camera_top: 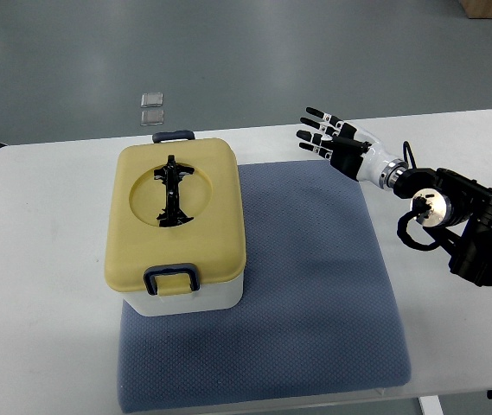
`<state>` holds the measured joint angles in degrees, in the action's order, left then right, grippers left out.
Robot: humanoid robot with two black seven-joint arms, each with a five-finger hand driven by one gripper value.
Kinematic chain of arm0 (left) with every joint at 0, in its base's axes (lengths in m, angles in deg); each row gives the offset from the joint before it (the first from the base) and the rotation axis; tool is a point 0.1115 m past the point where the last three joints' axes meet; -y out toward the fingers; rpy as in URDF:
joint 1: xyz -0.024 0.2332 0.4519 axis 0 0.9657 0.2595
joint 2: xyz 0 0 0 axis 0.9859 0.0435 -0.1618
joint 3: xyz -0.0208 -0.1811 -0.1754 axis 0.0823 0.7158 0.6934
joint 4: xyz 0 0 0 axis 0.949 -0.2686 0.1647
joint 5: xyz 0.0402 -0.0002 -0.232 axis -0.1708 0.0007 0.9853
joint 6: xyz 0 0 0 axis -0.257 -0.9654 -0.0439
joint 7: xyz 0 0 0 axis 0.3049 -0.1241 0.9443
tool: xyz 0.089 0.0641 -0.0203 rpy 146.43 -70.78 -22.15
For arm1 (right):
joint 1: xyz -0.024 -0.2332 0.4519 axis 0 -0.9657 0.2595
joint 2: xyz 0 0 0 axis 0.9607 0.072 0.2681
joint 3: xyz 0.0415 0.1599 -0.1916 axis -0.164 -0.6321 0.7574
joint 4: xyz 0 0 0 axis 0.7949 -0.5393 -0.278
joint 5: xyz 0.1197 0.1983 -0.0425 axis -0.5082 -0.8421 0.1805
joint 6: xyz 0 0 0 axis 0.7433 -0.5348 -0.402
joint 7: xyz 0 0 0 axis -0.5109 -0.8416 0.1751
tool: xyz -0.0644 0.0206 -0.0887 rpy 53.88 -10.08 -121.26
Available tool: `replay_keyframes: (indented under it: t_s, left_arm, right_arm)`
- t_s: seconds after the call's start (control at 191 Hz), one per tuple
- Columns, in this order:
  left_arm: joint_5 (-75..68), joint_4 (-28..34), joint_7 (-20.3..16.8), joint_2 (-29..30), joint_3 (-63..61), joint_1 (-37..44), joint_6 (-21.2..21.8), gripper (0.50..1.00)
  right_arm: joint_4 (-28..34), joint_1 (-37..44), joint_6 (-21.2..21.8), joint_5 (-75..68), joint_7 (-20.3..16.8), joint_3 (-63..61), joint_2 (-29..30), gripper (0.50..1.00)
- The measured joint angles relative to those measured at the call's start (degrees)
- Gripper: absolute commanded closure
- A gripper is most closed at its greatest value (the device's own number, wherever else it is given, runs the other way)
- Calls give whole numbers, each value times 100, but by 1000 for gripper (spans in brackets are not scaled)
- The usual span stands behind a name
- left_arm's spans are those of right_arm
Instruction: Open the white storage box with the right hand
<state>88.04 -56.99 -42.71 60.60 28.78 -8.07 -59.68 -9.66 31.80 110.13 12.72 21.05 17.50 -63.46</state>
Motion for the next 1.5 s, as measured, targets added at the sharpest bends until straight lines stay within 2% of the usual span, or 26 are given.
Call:
replay_keyframes:
  t_s: [1.145, 1.501]
  left_arm:
    - [-1, -11, 0, 0, -11, -43, 10, 500]
    - [-1, -11, 0, 0, -11, -43, 9, 500]
  right_arm:
    - [1, 33, 54, 41, 12, 64, -173, 568]
    - [49, 295, 14, 1111, -3, 75, -359, 568]
